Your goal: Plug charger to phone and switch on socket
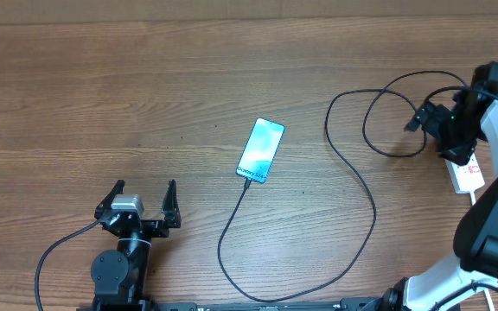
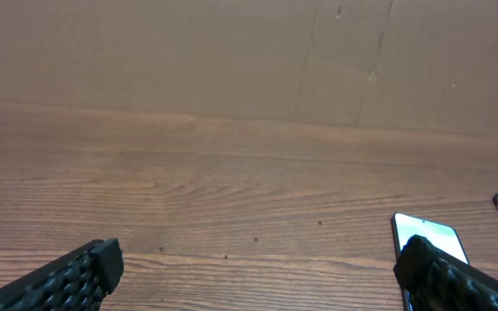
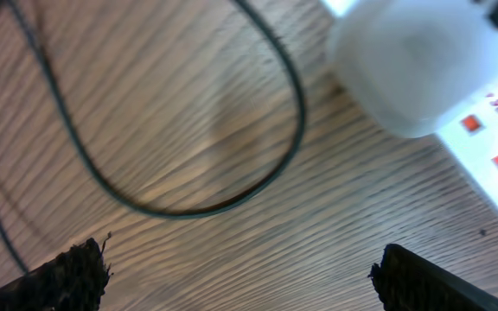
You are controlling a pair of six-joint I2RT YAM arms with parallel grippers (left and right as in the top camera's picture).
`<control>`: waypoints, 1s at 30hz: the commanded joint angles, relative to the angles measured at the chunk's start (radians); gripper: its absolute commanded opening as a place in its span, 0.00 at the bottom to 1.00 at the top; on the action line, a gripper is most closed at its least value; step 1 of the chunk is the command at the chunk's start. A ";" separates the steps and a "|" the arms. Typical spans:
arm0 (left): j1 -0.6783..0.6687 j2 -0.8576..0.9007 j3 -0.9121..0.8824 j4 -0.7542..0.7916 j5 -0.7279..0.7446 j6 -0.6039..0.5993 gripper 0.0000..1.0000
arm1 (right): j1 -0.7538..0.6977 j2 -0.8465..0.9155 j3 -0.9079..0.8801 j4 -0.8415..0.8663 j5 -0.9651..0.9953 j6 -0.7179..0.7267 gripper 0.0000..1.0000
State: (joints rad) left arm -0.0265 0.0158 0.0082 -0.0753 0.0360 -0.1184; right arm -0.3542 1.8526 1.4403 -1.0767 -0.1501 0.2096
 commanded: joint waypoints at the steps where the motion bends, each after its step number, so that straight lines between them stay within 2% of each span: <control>1: -0.007 -0.011 -0.003 -0.002 -0.010 0.026 0.99 | 0.051 -0.121 0.006 0.002 -0.001 -0.002 1.00; 7: -0.007 -0.011 -0.003 -0.002 -0.010 0.026 1.00 | 0.118 -0.210 0.006 0.002 -0.001 -0.002 1.00; 11: -0.007 -0.011 -0.003 -0.002 -0.010 0.026 1.00 | 0.153 -0.222 0.006 -0.012 0.106 -0.003 1.00; 18: -0.007 -0.011 -0.003 -0.002 -0.010 0.026 1.00 | 0.199 -0.222 0.005 -0.034 0.155 -0.006 1.00; 23: -0.007 -0.011 -0.003 -0.002 -0.010 0.026 1.00 | 0.228 -0.222 -0.040 0.047 0.126 -0.055 1.00; 30: -0.007 -0.011 -0.003 -0.002 -0.010 0.026 1.00 | 0.280 -0.222 -0.237 0.279 -0.007 -0.190 1.00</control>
State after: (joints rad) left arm -0.0265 0.0158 0.0082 -0.0750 0.0360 -0.1047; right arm -0.0963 1.6417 1.2774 -0.8425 -0.0872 0.0982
